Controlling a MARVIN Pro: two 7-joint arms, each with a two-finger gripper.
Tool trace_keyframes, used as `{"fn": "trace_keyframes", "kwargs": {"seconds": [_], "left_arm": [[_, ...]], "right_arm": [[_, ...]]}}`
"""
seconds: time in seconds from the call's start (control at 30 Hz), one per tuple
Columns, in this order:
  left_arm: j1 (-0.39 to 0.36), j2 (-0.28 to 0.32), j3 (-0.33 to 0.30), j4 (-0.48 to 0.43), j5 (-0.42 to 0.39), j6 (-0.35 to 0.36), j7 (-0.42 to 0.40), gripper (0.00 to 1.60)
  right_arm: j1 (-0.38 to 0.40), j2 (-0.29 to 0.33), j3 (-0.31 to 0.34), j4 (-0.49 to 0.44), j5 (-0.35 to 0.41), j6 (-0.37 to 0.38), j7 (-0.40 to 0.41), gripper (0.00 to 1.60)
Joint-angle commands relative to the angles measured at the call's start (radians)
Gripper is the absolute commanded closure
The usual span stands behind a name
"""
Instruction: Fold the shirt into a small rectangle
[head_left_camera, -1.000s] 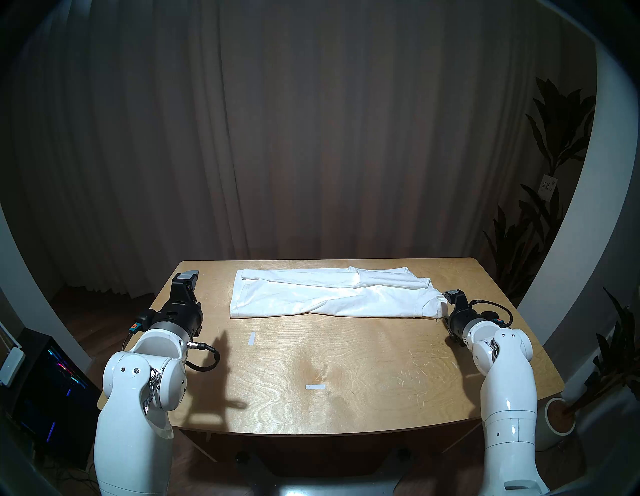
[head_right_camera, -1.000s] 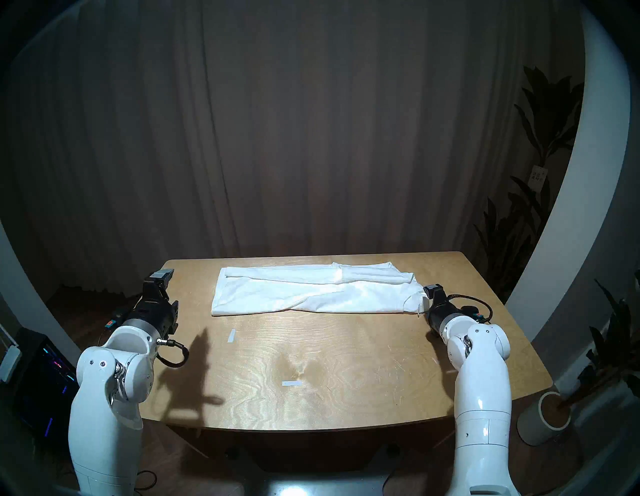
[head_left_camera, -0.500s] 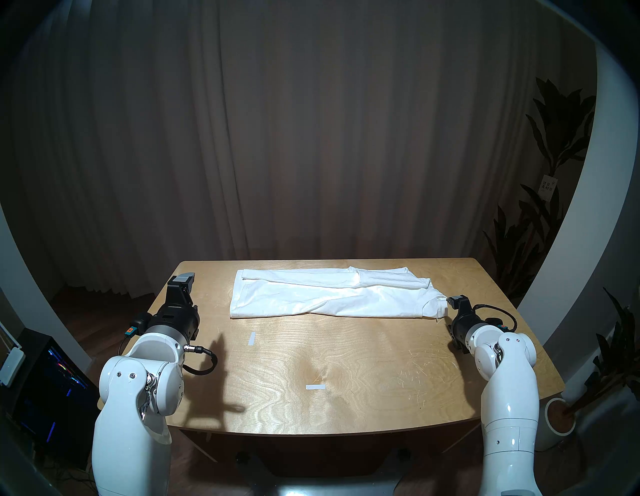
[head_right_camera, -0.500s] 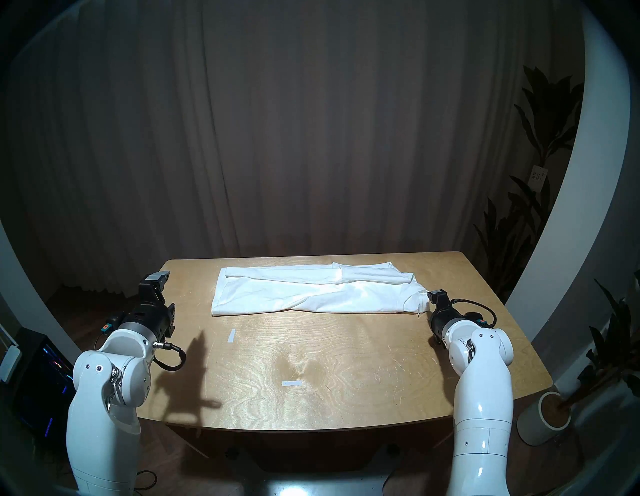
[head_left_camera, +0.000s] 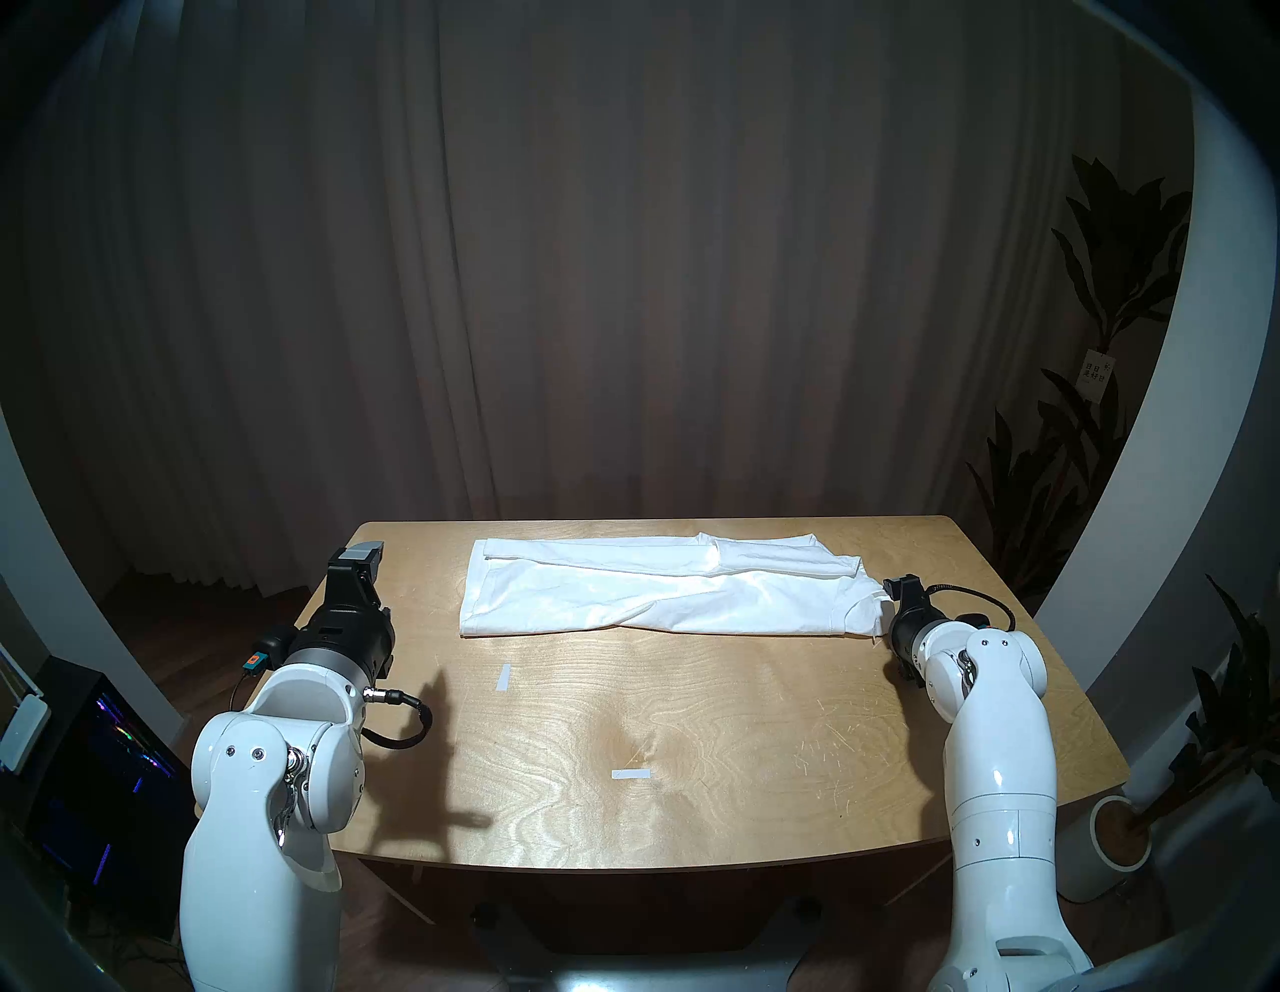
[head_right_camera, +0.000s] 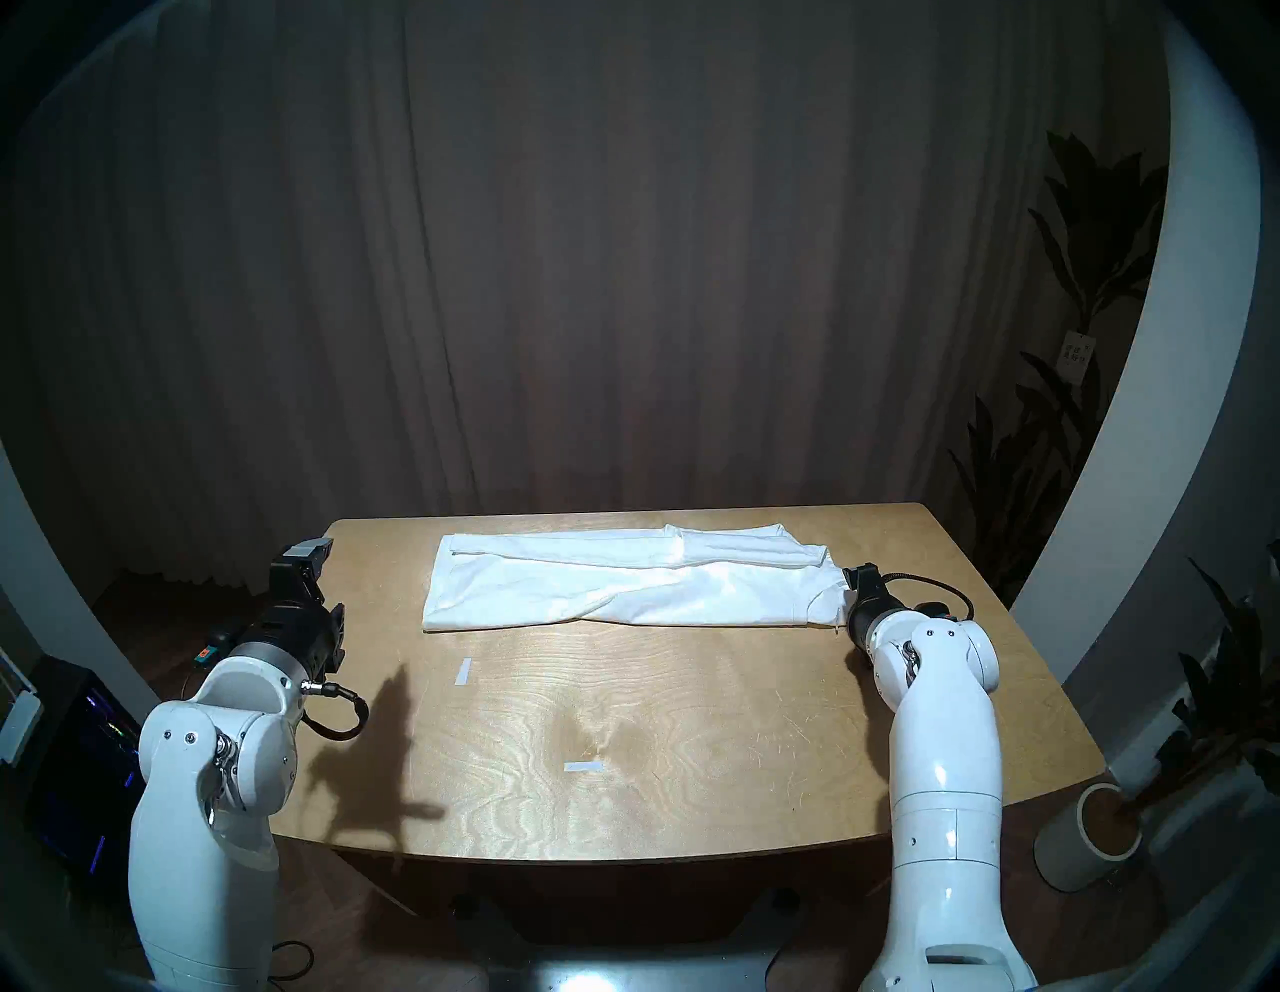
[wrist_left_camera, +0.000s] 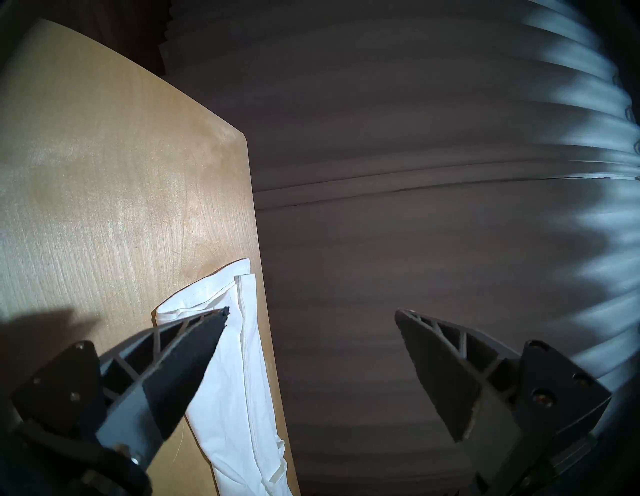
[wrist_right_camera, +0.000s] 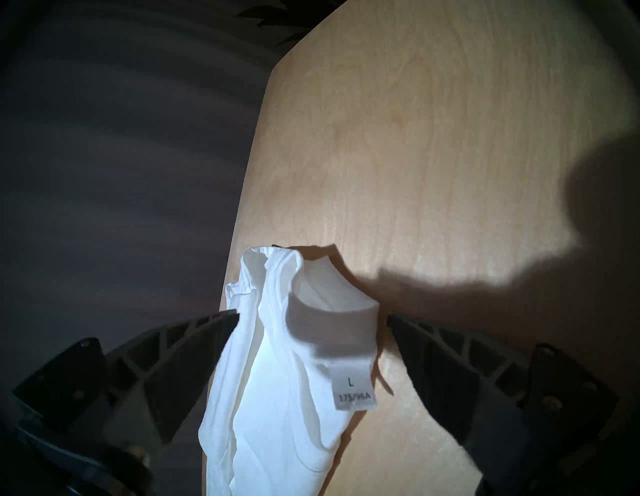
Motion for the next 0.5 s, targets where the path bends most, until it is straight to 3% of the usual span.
{"fn": "trace_keyframes", "kwargs": {"seconds": [0.0, 0.47], "left_arm": [[0.003, -0.006, -0.001, -0.034, 0.001, -0.007, 0.002, 0.00], [0.020, -0.019, -0.010, -0.059, 0.003, -0.016, 0.005, 0.00]], "right_arm": [[0.073, 0.009, -0.013, 0.031, -0.011, -0.010, -0.025, 0.00], [0.197, -0.004, -0.055, 0.152, -0.007, -0.010, -0.108, 0.00]]}}
